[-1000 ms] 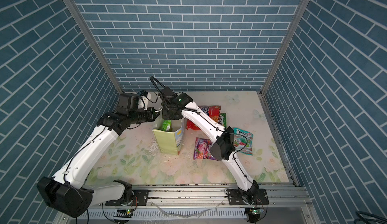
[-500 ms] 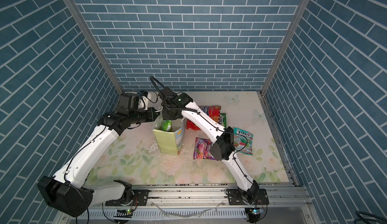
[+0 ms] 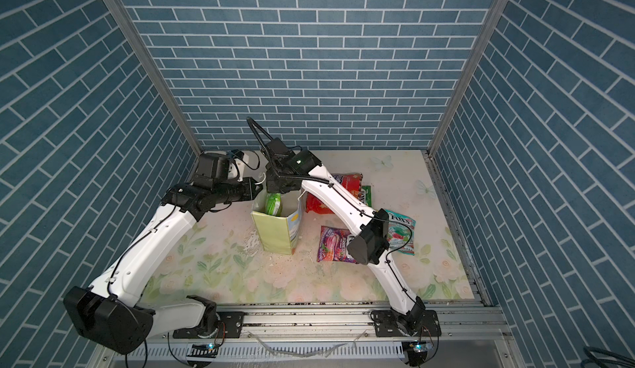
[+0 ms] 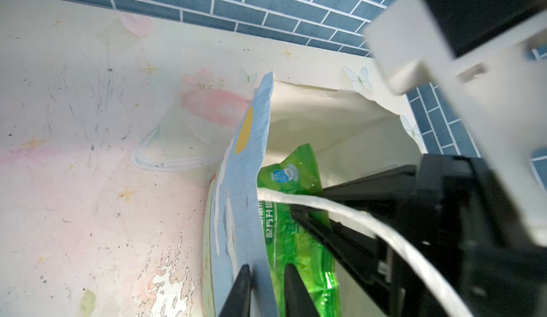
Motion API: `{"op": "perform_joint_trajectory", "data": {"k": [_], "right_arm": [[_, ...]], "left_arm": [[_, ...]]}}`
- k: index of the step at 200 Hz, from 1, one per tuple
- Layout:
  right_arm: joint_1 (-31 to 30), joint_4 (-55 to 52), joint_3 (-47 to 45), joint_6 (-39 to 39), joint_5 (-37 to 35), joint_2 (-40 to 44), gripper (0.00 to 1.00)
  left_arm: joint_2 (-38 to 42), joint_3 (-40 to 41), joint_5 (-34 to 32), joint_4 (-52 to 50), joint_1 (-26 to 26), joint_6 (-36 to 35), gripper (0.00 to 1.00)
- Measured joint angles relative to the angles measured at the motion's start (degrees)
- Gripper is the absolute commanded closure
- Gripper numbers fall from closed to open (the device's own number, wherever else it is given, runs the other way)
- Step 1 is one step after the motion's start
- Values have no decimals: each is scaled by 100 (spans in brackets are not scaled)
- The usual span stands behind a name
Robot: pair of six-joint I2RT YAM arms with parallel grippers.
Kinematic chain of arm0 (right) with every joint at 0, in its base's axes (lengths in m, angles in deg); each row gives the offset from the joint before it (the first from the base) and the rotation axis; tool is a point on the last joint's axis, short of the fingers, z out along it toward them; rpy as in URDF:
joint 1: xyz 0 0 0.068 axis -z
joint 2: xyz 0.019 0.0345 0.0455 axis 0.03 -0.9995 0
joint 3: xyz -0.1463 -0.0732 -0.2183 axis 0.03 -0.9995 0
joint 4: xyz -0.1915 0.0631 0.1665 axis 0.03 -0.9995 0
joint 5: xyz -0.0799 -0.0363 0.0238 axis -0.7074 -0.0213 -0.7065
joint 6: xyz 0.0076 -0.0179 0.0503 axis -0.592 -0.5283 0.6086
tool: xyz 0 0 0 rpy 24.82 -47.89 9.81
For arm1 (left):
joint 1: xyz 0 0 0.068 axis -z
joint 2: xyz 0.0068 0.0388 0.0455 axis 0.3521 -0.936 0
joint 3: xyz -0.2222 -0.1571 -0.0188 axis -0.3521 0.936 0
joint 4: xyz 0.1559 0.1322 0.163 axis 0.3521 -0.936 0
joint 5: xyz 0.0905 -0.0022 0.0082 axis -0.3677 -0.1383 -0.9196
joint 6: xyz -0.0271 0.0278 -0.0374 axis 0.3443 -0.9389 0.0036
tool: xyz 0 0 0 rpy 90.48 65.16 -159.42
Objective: Take the snacks out of the paper bag
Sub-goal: Pick up the snack from the paper bag.
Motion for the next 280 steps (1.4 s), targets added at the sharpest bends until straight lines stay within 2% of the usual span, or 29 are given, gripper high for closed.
{"op": "perform_joint_trajectory", "data": {"k": [58, 97, 183, 280], "right_arm": [[85, 70, -72, -114, -37, 673, 100], [155, 72, -109, -315, -11, 837, 100], [457, 267, -125, -758, 1029, 1152, 100], [710, 793, -280, -1161, 1762, 1908, 100]], "left_arm": [[0, 0, -48, -68, -11, -20, 74], [0, 0, -66, -87, -17, -22, 74], [-31, -63, -184, -157, -22, -44, 74], [-31, -103, -328, -256, -22, -66, 73]]}}
